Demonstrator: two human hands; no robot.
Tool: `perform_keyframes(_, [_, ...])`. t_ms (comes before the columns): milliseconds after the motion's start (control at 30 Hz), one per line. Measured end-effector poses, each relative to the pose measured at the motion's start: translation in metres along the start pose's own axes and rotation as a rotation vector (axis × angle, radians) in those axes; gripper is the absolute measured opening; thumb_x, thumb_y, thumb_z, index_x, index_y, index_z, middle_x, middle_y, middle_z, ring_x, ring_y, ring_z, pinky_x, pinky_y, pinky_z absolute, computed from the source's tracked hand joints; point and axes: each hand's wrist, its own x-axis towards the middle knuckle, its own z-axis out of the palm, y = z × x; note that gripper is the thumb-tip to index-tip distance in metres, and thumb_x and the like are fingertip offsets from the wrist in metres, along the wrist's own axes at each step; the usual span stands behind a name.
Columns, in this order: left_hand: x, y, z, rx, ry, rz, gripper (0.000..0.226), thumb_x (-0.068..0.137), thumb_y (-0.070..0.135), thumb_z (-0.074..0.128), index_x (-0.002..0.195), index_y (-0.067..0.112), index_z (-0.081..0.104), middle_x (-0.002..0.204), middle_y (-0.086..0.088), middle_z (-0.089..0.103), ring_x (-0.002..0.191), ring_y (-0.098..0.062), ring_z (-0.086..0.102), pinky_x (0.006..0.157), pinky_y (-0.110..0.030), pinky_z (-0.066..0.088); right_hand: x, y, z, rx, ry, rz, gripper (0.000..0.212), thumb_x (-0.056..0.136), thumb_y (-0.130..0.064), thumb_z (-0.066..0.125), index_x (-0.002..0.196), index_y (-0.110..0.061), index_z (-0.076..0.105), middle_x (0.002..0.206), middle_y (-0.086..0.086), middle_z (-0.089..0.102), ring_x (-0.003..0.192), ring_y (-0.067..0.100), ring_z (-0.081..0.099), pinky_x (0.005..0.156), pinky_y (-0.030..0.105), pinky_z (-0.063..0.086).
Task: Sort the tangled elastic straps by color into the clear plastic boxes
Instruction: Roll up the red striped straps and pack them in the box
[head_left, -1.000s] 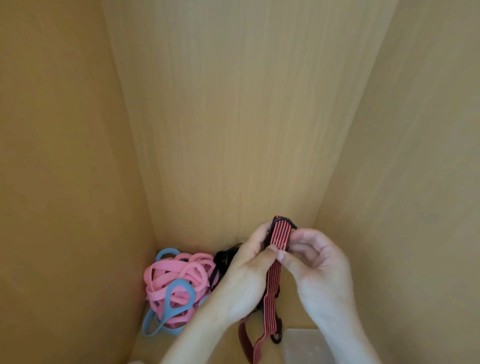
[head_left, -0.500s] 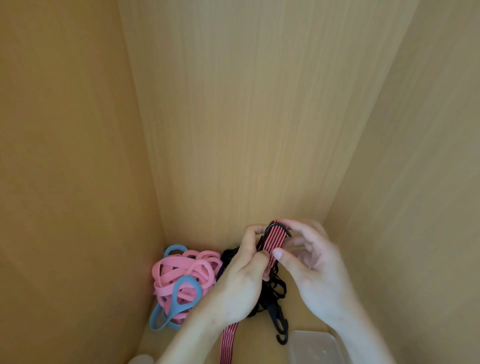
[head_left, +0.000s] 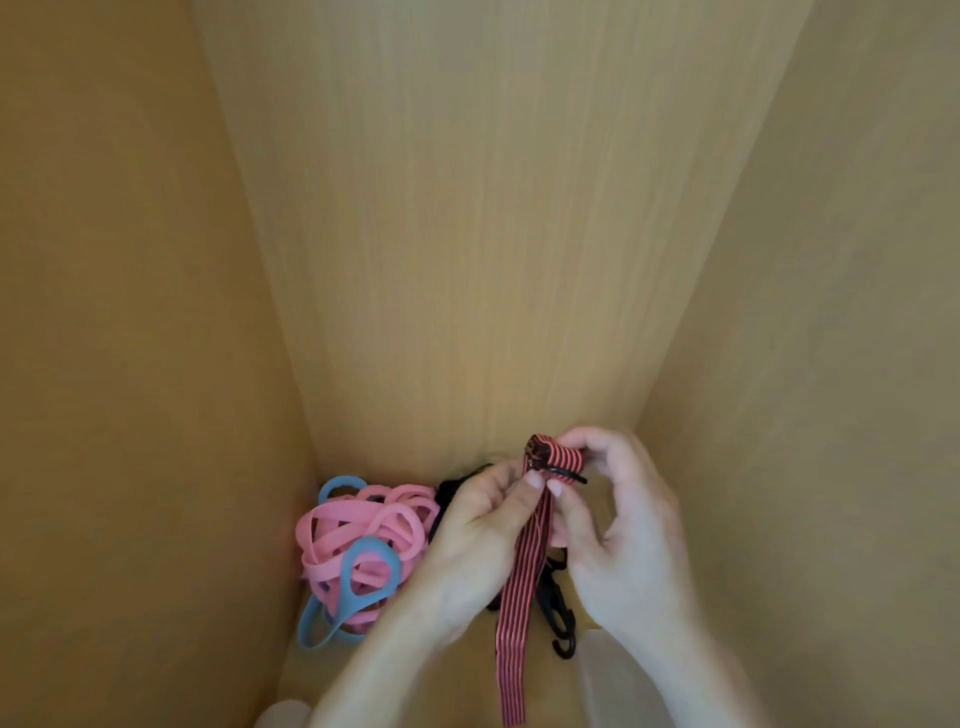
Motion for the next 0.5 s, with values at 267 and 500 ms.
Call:
perform_keyframes(267, [-0.003, 0.004, -0.005, -0.444, -0.087, -0.107, 0.043, 0.108, 0.009, 0.027, 0.145, -0.008, 0.041, 0.146, -0.035, 0.043, 0.109, -0.029, 0.054, 0.073, -0.021, 0.057, -0.005, 0.000, 0.014, -0.071, -0.083, -0.052, 0.064, 0.065, 0.023, 0.049, 0.105, -0.026, 0.059, 0.122, -0.020, 0.053, 0.116, 0.017, 0.060, 0.088, 0.036, 0.055])
perform_keyframes(500, [0.009, -0.005, -0.018, -0.412, 0.126, -0.227, 0.054, 0.113, 0.033, 0.016, 0.150, 0.003, 0.040, 0.151, -0.028, 0.042, 0.131, -0.036, 0.049, 0.108, -0.045, 0.040, -0.003, -0.014, 0.026, -0.116, -0.193, -0.056, 0.051, 0.070, 0.011, 0.056, 0.108, -0.022, 0.063, 0.126, -0.022, 0.051, 0.124, 0.013, 0.049, 0.095, 0.040, 0.050])
